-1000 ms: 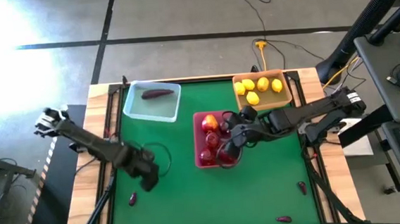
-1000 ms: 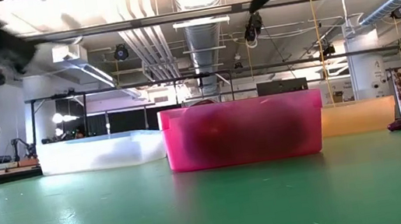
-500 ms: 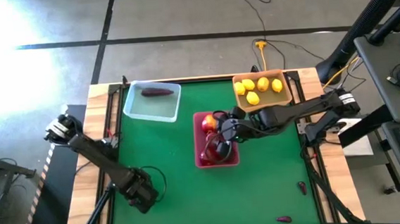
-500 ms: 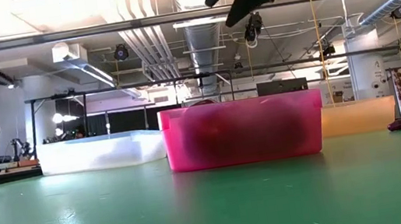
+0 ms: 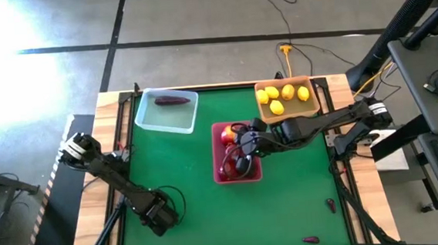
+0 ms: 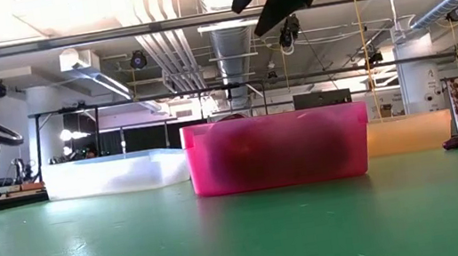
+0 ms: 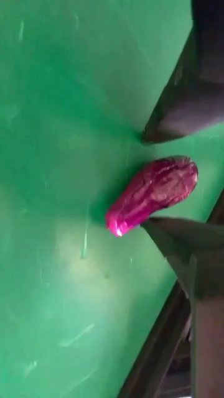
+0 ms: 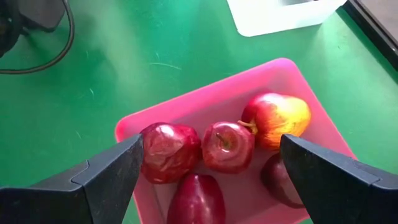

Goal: Sort produce into baskets
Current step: Put the eggplant into the white bin

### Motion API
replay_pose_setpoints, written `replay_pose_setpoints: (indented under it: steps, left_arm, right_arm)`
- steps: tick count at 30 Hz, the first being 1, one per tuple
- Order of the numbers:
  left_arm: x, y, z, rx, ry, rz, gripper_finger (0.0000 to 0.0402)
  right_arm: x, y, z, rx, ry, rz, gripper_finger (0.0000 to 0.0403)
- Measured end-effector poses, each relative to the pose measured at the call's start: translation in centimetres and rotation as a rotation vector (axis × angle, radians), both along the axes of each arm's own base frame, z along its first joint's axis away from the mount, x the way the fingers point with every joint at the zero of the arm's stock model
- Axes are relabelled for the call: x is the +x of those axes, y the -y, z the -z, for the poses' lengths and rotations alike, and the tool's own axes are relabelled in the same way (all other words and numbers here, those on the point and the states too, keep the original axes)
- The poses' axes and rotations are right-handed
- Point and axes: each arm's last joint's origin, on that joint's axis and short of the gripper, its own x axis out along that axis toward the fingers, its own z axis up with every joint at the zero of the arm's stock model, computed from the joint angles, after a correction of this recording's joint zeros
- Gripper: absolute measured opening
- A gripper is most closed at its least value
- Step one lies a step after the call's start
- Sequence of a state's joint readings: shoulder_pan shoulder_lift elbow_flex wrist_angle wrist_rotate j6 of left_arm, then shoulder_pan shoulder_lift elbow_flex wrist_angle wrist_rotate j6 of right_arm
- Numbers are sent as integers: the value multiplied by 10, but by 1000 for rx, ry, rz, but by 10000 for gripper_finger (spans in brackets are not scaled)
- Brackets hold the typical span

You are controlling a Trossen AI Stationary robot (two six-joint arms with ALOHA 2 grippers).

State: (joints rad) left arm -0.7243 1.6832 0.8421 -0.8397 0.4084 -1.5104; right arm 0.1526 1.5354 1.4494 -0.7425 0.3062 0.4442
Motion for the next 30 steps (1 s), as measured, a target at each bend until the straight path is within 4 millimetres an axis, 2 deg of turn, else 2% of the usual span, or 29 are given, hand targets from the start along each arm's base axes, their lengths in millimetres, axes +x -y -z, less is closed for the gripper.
replay_pose_setpoints:
  steps: [4, 9, 14, 18, 22, 27, 30]
  left_arm:
    - [0, 0, -2, 2, 26, 13, 119]
    - [2, -12, -11, 40, 77, 21, 40]
    - [12, -47, -35, 80, 199, 47, 24]
    - [24, -97, -60, 206, 383, 84, 33]
    - [26, -168, -81, 376, 496, 30, 35]
    - [10, -262, -93, 561, 522, -150, 35]
    - [-2, -299, -92, 555, 574, -187, 36]
  right_arm:
    - [-1, 0, -1, 0, 3, 0, 368]
    - [-5, -1, -6, 2, 16, -5, 368]
    - [-18, -9, -22, 14, 64, -27, 368]
    - [-29, -17, -33, 25, 96, -47, 368]
    - [-38, -30, -28, 45, 30, -54, 368]
    - [-50, -44, -14, 56, -75, 27, 368]
    - [-56, -49, -6, 65, -102, 102, 368]
